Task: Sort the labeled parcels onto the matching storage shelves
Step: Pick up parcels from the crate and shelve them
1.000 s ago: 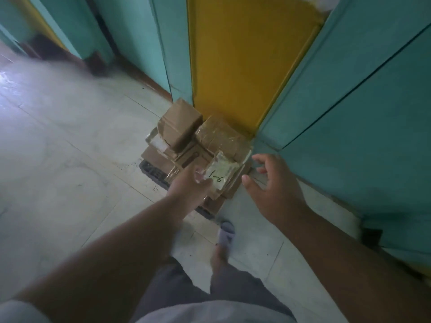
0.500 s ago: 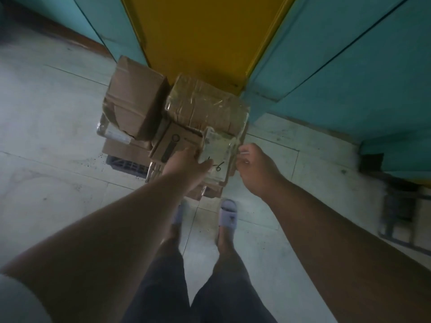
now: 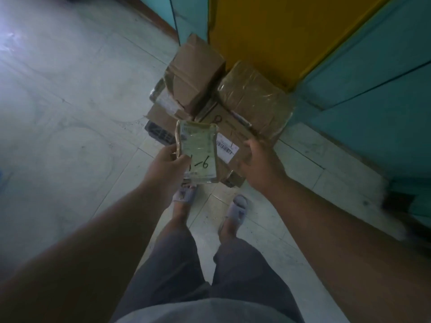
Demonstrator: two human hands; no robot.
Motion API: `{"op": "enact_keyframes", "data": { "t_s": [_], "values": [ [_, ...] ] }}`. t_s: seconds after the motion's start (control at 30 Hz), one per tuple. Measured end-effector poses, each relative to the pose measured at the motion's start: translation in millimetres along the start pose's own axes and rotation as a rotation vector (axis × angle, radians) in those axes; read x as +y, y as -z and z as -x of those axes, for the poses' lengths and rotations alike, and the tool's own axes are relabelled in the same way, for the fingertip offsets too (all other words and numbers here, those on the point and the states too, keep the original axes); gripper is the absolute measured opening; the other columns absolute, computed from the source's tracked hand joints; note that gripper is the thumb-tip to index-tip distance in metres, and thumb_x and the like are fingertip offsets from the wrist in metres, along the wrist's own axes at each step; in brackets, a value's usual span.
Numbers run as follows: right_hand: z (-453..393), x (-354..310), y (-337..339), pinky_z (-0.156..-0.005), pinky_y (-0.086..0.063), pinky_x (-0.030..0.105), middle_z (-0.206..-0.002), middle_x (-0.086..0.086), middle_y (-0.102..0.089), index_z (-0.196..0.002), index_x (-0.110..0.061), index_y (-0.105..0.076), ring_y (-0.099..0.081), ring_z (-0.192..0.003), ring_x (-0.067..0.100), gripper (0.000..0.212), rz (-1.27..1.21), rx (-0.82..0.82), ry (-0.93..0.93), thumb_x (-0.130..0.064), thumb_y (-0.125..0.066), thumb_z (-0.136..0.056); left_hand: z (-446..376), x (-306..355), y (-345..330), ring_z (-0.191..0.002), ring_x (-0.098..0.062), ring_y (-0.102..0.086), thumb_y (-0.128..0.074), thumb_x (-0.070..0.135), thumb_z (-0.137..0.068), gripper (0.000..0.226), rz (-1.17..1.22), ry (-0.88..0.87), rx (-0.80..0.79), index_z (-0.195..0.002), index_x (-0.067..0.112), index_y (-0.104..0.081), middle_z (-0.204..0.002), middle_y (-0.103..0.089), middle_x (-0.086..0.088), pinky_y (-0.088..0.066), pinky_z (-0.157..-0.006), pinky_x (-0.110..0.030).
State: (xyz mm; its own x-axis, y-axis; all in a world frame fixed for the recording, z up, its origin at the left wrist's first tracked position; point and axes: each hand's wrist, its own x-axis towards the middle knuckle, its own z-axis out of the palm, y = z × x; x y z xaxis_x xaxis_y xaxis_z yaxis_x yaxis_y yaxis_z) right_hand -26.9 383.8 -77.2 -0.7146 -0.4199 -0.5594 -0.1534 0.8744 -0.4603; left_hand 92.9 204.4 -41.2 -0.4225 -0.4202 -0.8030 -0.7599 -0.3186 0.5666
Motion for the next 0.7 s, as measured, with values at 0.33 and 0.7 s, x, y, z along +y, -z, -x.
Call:
{"op": "enact_keyframes", "data": {
  "t_s": [0.33, 0.7],
  "values": [
    [-19, 22, -41, -0.110, -0.029, 0.054, -0.159, 0.014, -0.021, -0.148, -0.026, -0.030, -0.019, -0.145, 0.036, 0.083, 0.509, 0.069, 0.070, -0.064, -0.064, -0.082, 8, -47, 17, -0.100, -0.031, -0.070, -0.051, 0.020, -0.095, 0.015, 0.181, 0.057, 0.093, -0.099, 0.021, -0.065, -0.105, -0.073, -0.011, -0.056, -0.094, -0.054],
    [-12, 42, -51, -0.102, -0.034, 0.047, -0.154, 0.013, -0.025, -0.154, -0.028, -0.020, -0.029, -0.134, 0.034, 0.081, 0.774, 0.098, 0.149, -0.039, -0.065, -0.087, -1, -58, -1, -0.098, -0.029, -0.071, -0.051, 0.020, -0.099, 0.012, 0.114, 0.114, 0.068, -0.098, 0.023, -0.063, -0.102, -0.073, -0.009, -0.057, -0.093, -0.050]
  ]
}}
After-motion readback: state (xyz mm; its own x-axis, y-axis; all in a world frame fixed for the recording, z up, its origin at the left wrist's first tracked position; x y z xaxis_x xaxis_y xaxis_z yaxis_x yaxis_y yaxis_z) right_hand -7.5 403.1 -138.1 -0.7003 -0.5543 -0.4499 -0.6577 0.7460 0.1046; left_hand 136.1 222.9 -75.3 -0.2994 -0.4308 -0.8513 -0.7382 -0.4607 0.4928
